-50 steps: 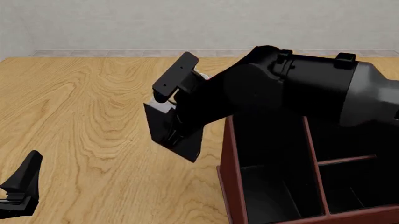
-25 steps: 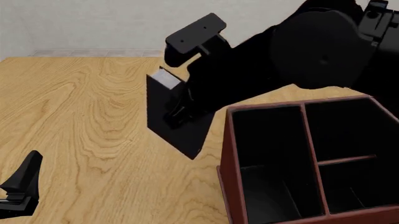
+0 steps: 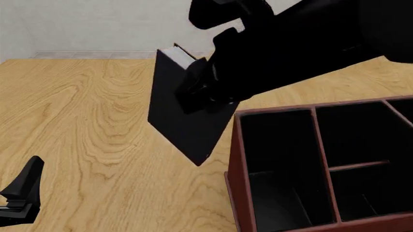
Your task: Pick up the book and place it in the left compartment of the caddy.
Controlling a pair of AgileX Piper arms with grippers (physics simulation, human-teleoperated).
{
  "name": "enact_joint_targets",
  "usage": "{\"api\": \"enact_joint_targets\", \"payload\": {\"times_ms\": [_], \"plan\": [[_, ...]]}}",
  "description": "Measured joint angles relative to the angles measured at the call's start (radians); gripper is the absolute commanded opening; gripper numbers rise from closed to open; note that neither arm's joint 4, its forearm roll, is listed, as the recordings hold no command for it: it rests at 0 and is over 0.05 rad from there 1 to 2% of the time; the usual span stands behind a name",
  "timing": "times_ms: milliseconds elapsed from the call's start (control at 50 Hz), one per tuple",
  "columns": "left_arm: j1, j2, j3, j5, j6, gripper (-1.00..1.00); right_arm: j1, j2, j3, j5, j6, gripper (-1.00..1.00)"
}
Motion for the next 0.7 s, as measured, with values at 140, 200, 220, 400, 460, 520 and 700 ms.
{"api": "enact_joint_targets", "payload": {"times_ms": [140, 200, 220, 400, 460, 520, 700], "plan": [[0.0, 0.0, 0.0, 0.0, 0.0, 1.0, -0.001, -0.033, -0.01, 0.036, 0.036, -1.0], [0.0, 0.0, 0.0, 0.0, 0.0, 1.0, 0.001, -0.048, -0.016, 0.052, 0.053, -1.0], [0.0, 0.0, 0.0, 0.0, 0.0, 1.0, 0.002, -0.053, -0.018, 0.058, 0.058, -1.0], [0.0, 0.0, 0.0, 0.0, 0.0, 1.0, 0.001, -0.103, -0.029, 0.107, 0.095, -1.0], [0.0, 0.0, 0.0, 0.0, 0.0, 1.0, -0.001, -0.12, -0.029, 0.121, 0.105, -1.0], [0.0, 0.0, 0.0, 0.0, 0.0, 1.0, -0.004, -0.14, -0.024, 0.133, 0.113, -1.0], [0.0, 0.0, 0.0, 0.0, 0.0, 1.0, -0.017, -0.199, -0.009, 0.167, 0.134, -1.0]]}}
